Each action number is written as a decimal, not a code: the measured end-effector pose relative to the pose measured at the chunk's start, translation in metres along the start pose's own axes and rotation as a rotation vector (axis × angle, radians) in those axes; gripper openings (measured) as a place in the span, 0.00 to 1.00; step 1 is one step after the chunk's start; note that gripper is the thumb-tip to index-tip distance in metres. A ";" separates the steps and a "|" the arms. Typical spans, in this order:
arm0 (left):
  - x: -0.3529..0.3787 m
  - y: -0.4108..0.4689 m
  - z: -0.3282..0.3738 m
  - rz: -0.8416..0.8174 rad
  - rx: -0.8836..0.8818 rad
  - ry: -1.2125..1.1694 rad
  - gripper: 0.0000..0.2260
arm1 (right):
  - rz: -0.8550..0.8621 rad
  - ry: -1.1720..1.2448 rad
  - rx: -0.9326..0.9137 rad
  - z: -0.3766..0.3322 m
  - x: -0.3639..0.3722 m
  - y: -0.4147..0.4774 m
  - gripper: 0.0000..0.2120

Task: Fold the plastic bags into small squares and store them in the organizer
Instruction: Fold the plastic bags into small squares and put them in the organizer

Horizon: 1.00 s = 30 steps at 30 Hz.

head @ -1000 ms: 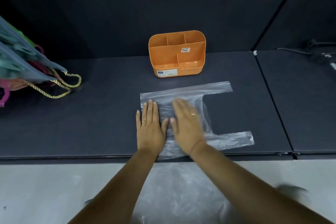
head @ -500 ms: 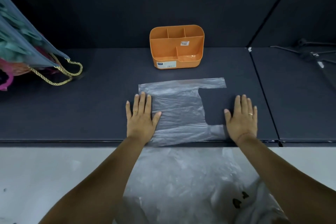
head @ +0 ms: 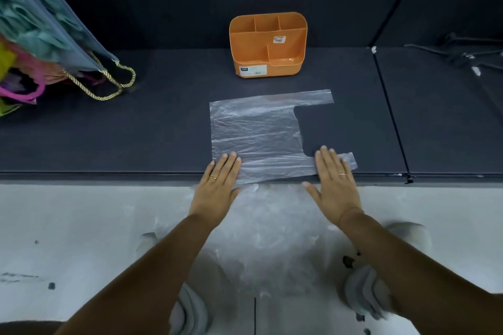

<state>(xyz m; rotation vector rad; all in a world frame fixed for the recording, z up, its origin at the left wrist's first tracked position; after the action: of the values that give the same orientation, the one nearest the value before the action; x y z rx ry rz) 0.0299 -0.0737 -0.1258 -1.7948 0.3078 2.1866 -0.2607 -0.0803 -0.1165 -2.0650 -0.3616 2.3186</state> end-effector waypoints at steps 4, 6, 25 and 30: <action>-0.007 0.002 -0.003 0.048 0.033 0.033 0.35 | -0.053 -0.084 0.060 0.035 0.000 -0.010 0.42; -0.010 0.003 -0.004 0.058 0.051 0.047 0.35 | -0.060 -0.044 0.060 0.032 -0.007 -0.009 0.42; -0.085 0.025 -0.035 0.078 -0.561 -1.079 0.04 | -0.108 0.621 0.011 0.028 -0.072 0.046 0.03; -0.090 0.057 -0.054 0.176 -0.697 -1.208 0.01 | -0.274 0.919 0.127 0.067 -0.091 0.086 0.06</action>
<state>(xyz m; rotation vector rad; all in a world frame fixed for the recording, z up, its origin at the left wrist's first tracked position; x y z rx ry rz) 0.0747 -0.1540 -0.0498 -0.3086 -0.6455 3.2427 -0.3032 -0.1897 -0.0359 -2.5122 -0.3936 1.0388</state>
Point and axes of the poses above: each hand's wrist, its own y-axis towards the middle knuckle, its own x-axis out of the palm, z = x × y, the point moved 2 cm from there along y, towards the middle knuckle, and after that the axes turned 10 degrees about -y, right-handed, at the moved point
